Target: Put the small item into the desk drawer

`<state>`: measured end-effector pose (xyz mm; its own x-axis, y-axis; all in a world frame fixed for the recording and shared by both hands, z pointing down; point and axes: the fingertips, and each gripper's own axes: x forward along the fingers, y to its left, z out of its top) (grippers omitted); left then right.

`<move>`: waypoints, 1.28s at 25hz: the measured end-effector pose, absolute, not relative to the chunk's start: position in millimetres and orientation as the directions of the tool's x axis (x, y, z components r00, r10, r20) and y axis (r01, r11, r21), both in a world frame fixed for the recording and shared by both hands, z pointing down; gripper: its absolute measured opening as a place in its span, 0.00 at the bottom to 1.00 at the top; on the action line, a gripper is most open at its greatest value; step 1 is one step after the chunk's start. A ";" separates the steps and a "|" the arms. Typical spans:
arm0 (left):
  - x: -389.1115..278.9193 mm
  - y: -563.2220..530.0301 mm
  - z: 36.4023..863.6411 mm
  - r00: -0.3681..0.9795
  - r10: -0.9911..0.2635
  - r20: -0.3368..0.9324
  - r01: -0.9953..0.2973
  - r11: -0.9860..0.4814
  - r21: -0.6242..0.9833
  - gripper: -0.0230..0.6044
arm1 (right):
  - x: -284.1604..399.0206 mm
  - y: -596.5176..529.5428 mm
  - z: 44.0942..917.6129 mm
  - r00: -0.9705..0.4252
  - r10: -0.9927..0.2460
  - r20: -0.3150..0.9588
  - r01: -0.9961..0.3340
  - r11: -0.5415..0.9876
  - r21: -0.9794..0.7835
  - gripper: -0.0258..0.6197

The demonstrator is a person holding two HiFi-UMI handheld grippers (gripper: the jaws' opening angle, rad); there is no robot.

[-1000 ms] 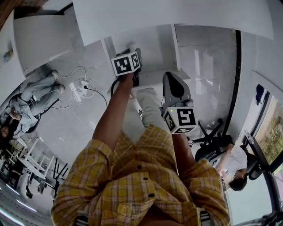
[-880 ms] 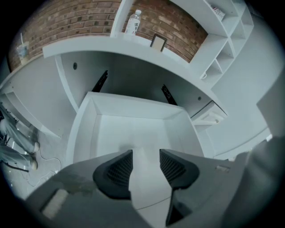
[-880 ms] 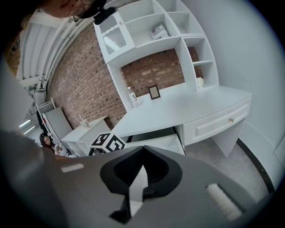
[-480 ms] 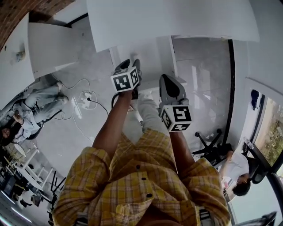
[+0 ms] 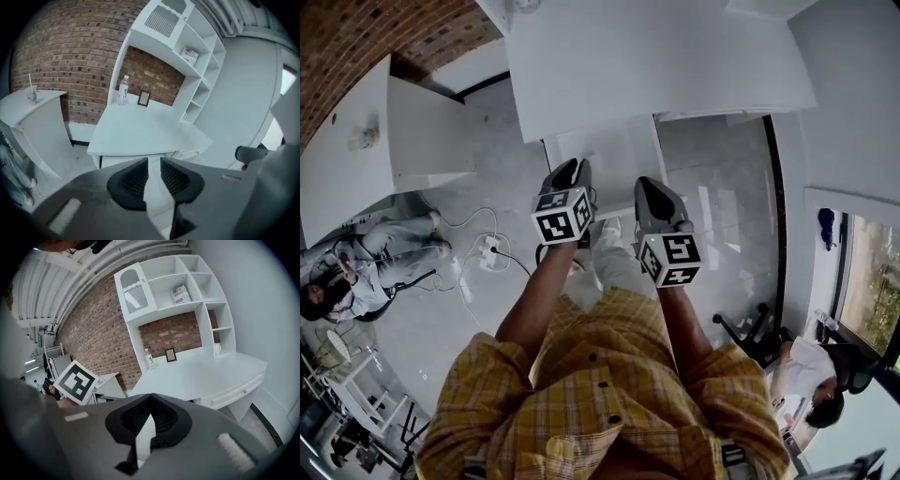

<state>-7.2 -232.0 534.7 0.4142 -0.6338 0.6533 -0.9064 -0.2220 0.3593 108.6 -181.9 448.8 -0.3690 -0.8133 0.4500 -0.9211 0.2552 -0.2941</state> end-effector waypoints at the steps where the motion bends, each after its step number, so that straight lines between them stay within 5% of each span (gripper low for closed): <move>1: -8.4 -233.3 525.1 0.417 -0.648 0.637 -0.905 -0.233 0.356 0.18 | 107.6 -183.6 443.2 -0.370 -0.819 0.438 -0.921 0.258 -0.293 0.04; 7: -15.3 -222.1 467.9 0.425 -0.718 0.552 -0.901 -0.277 0.334 0.04 | 105.3 -174.8 407.8 -0.384 -0.841 0.382 -0.901 0.251 -0.353 0.04; 32: -24.2 -158.8 304.0 0.486 -0.836 0.254 -0.873 -0.458 0.164 0.04 | 82.6 -152.2 283.4 -0.388 -0.906 0.168 -0.903 0.337 -0.267 0.04</move>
<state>-24.2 -158.8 304.0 0.4865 -0.8359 0.2543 -0.8735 -0.4585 0.1639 82.6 -152.2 283.4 -0.3882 -0.9062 0.1677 -0.9028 0.3374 -0.2667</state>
